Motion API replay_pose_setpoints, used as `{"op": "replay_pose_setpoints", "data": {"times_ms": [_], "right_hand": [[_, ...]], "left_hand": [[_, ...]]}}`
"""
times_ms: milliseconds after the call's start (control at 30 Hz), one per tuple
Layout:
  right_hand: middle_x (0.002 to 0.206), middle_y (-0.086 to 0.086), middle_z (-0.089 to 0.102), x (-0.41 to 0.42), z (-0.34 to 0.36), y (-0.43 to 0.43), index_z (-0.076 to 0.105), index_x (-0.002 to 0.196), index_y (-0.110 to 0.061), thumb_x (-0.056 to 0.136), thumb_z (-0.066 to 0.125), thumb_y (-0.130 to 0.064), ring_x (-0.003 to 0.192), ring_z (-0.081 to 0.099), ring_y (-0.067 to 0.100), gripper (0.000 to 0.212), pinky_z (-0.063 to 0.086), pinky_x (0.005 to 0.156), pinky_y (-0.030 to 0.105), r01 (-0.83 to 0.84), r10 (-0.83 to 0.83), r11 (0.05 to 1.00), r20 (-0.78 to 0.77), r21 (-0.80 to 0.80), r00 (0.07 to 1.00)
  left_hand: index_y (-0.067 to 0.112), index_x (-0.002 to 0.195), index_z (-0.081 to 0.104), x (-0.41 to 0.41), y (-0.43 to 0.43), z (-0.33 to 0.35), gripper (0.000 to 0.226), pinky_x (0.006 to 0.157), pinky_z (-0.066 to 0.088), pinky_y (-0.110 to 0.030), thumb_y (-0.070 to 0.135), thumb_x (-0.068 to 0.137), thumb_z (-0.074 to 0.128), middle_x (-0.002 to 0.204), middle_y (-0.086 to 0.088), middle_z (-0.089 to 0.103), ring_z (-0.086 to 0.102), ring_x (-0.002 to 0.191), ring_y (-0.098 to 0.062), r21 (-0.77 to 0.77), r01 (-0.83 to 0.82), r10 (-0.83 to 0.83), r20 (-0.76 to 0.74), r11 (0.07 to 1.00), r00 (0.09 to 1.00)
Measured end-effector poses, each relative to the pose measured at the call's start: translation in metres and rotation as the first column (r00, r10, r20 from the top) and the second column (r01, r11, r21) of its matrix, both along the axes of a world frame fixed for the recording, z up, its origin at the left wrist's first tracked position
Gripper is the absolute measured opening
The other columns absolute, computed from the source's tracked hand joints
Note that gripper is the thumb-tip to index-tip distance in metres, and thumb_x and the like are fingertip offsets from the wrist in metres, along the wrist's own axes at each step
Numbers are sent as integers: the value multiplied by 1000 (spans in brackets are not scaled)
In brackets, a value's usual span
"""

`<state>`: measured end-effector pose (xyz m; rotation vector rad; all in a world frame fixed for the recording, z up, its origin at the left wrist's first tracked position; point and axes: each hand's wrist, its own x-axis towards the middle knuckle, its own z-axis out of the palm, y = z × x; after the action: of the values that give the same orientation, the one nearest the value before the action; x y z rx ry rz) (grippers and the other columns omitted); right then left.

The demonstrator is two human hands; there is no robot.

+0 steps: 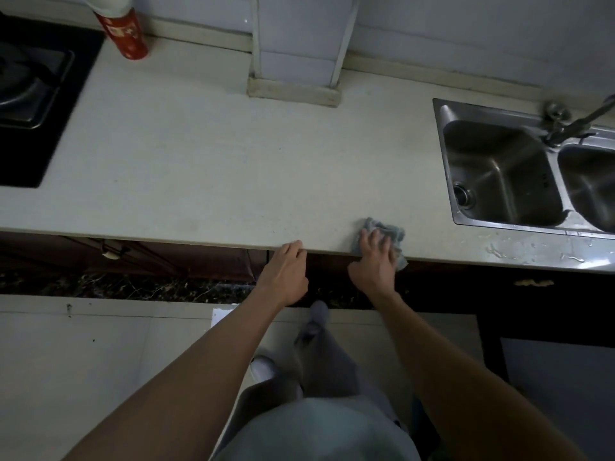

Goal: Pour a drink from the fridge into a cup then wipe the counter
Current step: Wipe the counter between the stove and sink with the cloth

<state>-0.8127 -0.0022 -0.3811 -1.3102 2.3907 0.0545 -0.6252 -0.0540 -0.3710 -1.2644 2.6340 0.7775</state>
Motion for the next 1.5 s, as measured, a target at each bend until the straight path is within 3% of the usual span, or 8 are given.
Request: {"op": "replay_pose_setpoints", "data": {"times_ms": [200, 433, 633, 767, 967, 1133, 1333, 1500], "right_hand": [[164, 10, -2, 78, -5, -18, 6, 156, -18, 85, 49, -20, 150, -12, 31, 83, -3, 122, 46, -180, 182, 983, 59, -47, 982], [164, 8, -5, 62, -5, -47, 2, 156, -18, 87, 47, -16, 149, -15, 29, 83, -7, 122, 42, -348, 349, 937, 10, -29, 937], [164, 8, -7, 44, -9, -142, 2, 156, -20, 95, 39, -41, 149, -14, 30, 75, -4, 122, 44, -321, 321, 947, 47, 10, 946], [164, 7, -6, 24, -6, -212, 3, 156, -20, 91, 40, -33, 150, -13, 30, 76, -5, 122, 44, -315, 314, 949, 53, 16, 948], [164, 6, -1, -15, -7, -308, 8, 154, -25, 87, 41, -30, 150, -7, 32, 75, -3, 119, 50, -229, 228, 973, 69, 3, 971], [163, 9, 7, -34, -8, -345, 10, 155, -19, 82, 39, -36, 149, 4, 36, 80, 6, 120, 52, -255, 254, 967, 8, 16, 967], [164, 10, -1, 0, -8, -349, 4, 156, -19, 90, 45, -34, 149, -7, 35, 79, -1, 121, 50, -110, 110, 994, 8, -4, 994], [164, 8, -8, 81, -1, -371, 0, 156, -20, 91, 47, -35, 148, -15, 34, 82, -7, 119, 47, -269, 269, 963, 99, -23, 958]], "left_hand": [[6, 137, 49, 15, 1, 3, 47, 116, 26, -33, 21, 92, 50, 153, -7, 33, 31, 137, -21, -20, 39, -39, 6, 999, 999], [7, 122, 57, 9, -33, 9, 35, 107, 34, -29, 14, 89, 47, 127, -5, 55, 43, 119, -19, -57, 57, -58, -21, 997, 998], [4, 138, 46, -1, -93, 9, 51, 115, 26, -31, 14, 88, 50, 148, -9, 40, 33, 135, -20, -70, 95, -96, -10, 993, 995], [3, 144, 38, 1, -138, 10, 54, 119, 18, -34, 16, 92, 46, 158, -11, 24, 24, 142, -24, -74, 112, -109, 43, 991, 993], [5, 147, 37, 15, -188, -1, 56, 121, 17, -31, 12, 92, 47, 160, -6, 22, 18, 147, -21, -12, -34, 33, -47, 999, 998], [8, 152, 25, 27, -206, -7, 57, 121, 14, -35, 21, 98, 40, 163, -2, 7, 8, 149, -20, 7, -41, 41, 42, 999, 998], [7, 150, 28, 32, -210, -6, 55, 120, 17, -38, 24, 99, 37, 163, -7, 9, 10, 149, -22, 18, -20, 19, 83, 1000, 996], [7, 151, 27, 37, -212, -2, 57, 122, 16, -37, 18, 96, 42, 163, -7, 10, 8, 150, -22, 59, -2, 0, 33, 998, 999]]}}
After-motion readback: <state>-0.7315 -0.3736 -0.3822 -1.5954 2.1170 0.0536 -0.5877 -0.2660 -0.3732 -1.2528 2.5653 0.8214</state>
